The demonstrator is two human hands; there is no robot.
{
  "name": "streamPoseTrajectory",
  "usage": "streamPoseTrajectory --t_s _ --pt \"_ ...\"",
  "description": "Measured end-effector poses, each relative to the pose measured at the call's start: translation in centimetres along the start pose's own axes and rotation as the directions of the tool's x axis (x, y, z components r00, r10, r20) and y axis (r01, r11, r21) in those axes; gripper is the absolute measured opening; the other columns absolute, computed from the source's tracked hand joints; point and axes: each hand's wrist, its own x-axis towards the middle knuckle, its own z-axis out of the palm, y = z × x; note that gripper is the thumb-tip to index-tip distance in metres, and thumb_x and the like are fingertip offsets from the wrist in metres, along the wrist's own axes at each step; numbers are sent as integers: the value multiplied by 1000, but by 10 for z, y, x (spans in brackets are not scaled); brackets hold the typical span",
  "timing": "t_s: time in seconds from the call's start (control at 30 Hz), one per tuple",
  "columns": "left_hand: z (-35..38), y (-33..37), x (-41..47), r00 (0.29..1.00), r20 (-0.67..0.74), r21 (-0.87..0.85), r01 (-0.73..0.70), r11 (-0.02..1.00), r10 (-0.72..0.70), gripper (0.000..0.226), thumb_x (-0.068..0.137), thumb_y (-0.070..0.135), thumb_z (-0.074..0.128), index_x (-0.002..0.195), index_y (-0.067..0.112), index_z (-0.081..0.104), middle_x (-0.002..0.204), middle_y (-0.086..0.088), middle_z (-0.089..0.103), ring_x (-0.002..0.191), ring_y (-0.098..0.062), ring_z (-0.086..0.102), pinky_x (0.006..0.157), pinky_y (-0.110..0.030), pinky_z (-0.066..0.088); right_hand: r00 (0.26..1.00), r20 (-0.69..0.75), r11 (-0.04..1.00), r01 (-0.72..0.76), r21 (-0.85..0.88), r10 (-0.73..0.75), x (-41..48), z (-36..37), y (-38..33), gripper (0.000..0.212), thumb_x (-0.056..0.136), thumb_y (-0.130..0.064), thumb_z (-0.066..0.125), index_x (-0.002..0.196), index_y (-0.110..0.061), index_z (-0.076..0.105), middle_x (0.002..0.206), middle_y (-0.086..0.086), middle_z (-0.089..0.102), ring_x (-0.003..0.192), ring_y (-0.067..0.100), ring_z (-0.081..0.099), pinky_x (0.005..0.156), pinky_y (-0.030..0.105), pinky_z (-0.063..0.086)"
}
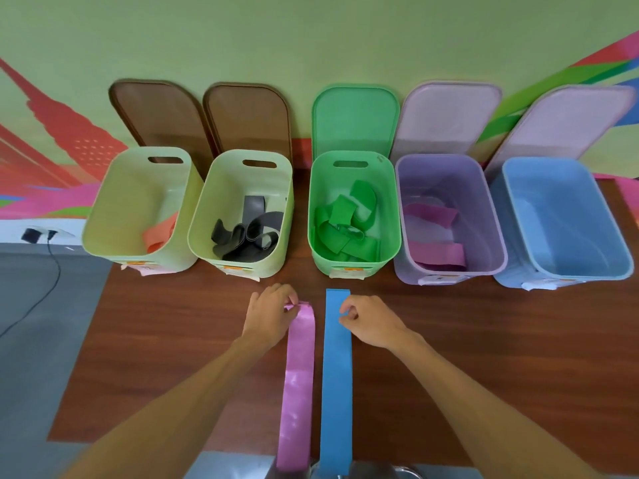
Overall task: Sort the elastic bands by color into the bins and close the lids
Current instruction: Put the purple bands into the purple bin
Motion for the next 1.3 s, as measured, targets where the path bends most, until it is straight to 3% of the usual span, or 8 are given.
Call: streamPoseTrajectory --t_s 0.17,0.27,0.57,0.7,0.83,0.97,1.17,1.3 --pt "-18 -15 -10 998 67 -150 24 988 -14 10 85 19 67 85 23 58 96 5 69 87 -13 65 74 -25 50 992 -78 995 102 -15 -103 21 12 -36 21 89 -19 55 106 -14 66 104 2 69 97 19 65 84 32 51" --pt "-21 -20 -14 986 162 -192 -9 981 41 16 86 20 65 82 27 52 101 5 68 92 -14 65 80 -31 54 987 -111 993 110 -48 -115 29 19 -47 19 89 -18 53 104 -17 65 106 2 68 97 20 64 86 39 53" --pt "-50 -33 -33 984 157 -335 134 933 -85 10 87 18 65 90 22 57 83 2 66 77 -19 61 71 -29 51 996 -3 957 82 -279 -86 57 41 -59 42 90 -15 53 132 -13 50 133 9 50 121 29 52 99 42 46" --pt "-72 -38 -38 984 119 -195 156 968 -134 22 89 18 61 110 14 68 101 -2 69 91 -18 62 76 -22 44 997 -54 917 35 -398 -62 65 58 -67 42 91 -15 57 132 -13 45 132 8 44 113 33 57 88 41 48" --pt "-91 -36 -44 986 111 -8 122 992 -121 20 90 22 55 105 20 67 109 -3 68 98 -25 63 84 -38 51 987 -137 891 12 -453 -83 60 65 -70 18 91 -14 56 109 -12 59 116 9 55 102 33 61 82 40 48" --pt "-107 -27 -50 983 146 66 107 992 -116 18 87 28 55 100 23 65 105 -2 67 98 -26 62 82 -39 51 969 -215 926 33 -376 -122 40 50 -78 13 92 -22 56 97 -14 65 105 8 59 96 33 62 80 40 49" --pt "-141 9 -55 982 187 -327 55 943 8 7 83 14 62 79 11 67 70 1 63 59 -8 54 64 -25 48 969 -194 964 100 -247 -150 -15 7 -92 15 79 -28 70 81 -14 69 84 1 70 82 20 64 68 31 47" --pt "-164 33 -61 975 207 -496 38 868 76 10 87 16 61 79 12 65 57 9 55 50 -6 47 51 -14 39 932 -321 957 76 -282 -168 -56 -9 -100 31 84 -34 61 70 -6 65 71 8 66 71 23 59 60 34 44"
